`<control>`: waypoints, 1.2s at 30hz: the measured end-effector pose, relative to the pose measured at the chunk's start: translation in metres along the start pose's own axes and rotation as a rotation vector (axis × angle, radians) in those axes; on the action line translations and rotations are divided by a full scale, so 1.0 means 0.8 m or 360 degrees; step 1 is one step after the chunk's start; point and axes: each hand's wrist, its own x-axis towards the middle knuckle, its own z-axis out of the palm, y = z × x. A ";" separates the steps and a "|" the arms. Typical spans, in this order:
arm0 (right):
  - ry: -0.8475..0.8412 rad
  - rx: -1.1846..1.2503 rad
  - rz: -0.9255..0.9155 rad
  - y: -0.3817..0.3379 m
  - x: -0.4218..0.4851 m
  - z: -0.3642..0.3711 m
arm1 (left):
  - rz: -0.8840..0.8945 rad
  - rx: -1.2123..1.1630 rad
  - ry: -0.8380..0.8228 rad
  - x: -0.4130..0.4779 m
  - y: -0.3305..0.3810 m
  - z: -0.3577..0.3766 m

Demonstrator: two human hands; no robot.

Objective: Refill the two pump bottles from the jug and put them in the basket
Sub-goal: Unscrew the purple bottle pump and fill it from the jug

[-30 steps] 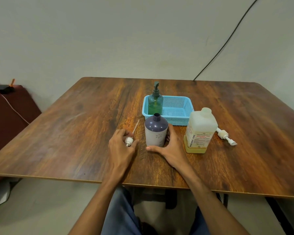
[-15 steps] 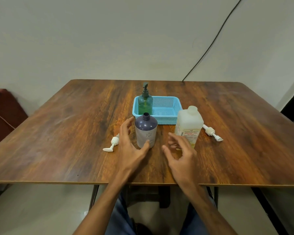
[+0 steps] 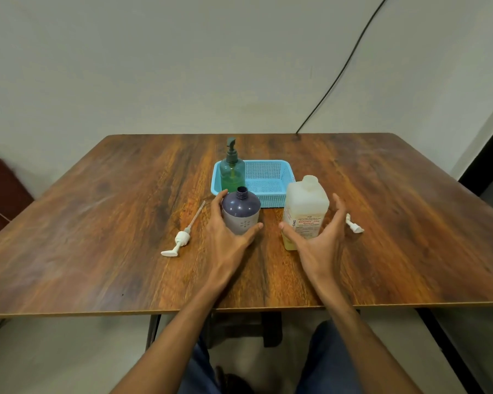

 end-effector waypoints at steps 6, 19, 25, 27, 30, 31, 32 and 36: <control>-0.0178 -0.0033 0.0047 0.009 0.016 0.001 | 0.0038 -0.0074 -0.0018 0.007 0.005 0.014; -0.0435 -0.0865 -0.0404 -0.017 0.073 -0.033 | 0.0110 -0.0058 -0.0049 0.011 -0.015 0.020; -0.0457 -0.1283 -0.0645 -0.041 0.087 -0.040 | 0.0128 -0.0019 0.0003 0.013 -0.018 0.021; -0.0472 -0.1389 -0.0662 -0.045 0.090 -0.037 | 0.0141 -0.0011 0.0000 0.014 -0.018 0.021; -0.0479 -0.1493 -0.0688 -0.050 0.092 -0.034 | 0.0151 -0.0012 0.0003 0.014 -0.020 0.020; -0.0477 -0.1514 -0.0708 -0.051 0.093 -0.033 | 0.0151 -0.0011 0.0004 0.014 -0.021 0.020; -0.0470 -0.1533 -0.0734 -0.053 0.093 -0.033 | 0.0152 -0.0009 0.0004 0.014 -0.021 0.020; -0.0449 -0.1603 -0.0846 -0.059 0.094 -0.031 | 0.0189 0.0015 -0.0001 0.015 -0.020 0.019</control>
